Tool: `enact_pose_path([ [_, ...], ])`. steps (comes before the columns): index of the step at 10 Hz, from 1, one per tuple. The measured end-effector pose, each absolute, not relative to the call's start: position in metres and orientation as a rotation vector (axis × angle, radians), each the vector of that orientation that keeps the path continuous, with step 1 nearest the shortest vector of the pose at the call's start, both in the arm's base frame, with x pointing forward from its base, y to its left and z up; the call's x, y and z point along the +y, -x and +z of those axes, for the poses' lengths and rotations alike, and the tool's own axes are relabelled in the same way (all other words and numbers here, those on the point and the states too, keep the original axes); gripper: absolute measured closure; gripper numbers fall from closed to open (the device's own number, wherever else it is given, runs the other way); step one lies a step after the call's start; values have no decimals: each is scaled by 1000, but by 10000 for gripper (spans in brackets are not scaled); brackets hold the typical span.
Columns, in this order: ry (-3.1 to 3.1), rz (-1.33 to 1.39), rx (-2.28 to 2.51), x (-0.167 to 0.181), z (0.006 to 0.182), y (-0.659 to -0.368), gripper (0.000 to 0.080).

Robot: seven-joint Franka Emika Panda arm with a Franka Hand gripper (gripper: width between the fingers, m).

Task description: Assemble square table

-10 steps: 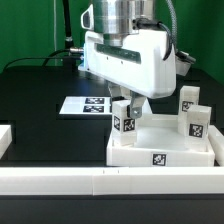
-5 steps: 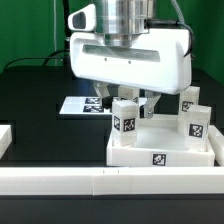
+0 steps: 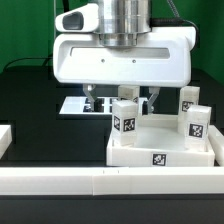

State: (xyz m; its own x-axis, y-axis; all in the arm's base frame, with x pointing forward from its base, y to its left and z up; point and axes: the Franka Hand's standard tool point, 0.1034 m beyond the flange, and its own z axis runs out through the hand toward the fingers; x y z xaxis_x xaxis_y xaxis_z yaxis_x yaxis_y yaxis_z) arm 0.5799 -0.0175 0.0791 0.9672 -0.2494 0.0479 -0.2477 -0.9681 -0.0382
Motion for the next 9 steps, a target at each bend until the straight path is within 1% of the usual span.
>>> enact_pose_path([
  [3, 3133, -78, -69, -13, 78, -580, 151],
  [4, 3134, -71, -294, -13, 78, -579, 151],
  [6, 3123, -66, -489, -13, 78, -579, 151],
  [7, 3125, -71, -504, -14, 78, -579, 192],
  [8, 3126, -70, -500, -14, 78, -579, 192],
  [9, 3127, -70, -494, -14, 78, -579, 369],
])
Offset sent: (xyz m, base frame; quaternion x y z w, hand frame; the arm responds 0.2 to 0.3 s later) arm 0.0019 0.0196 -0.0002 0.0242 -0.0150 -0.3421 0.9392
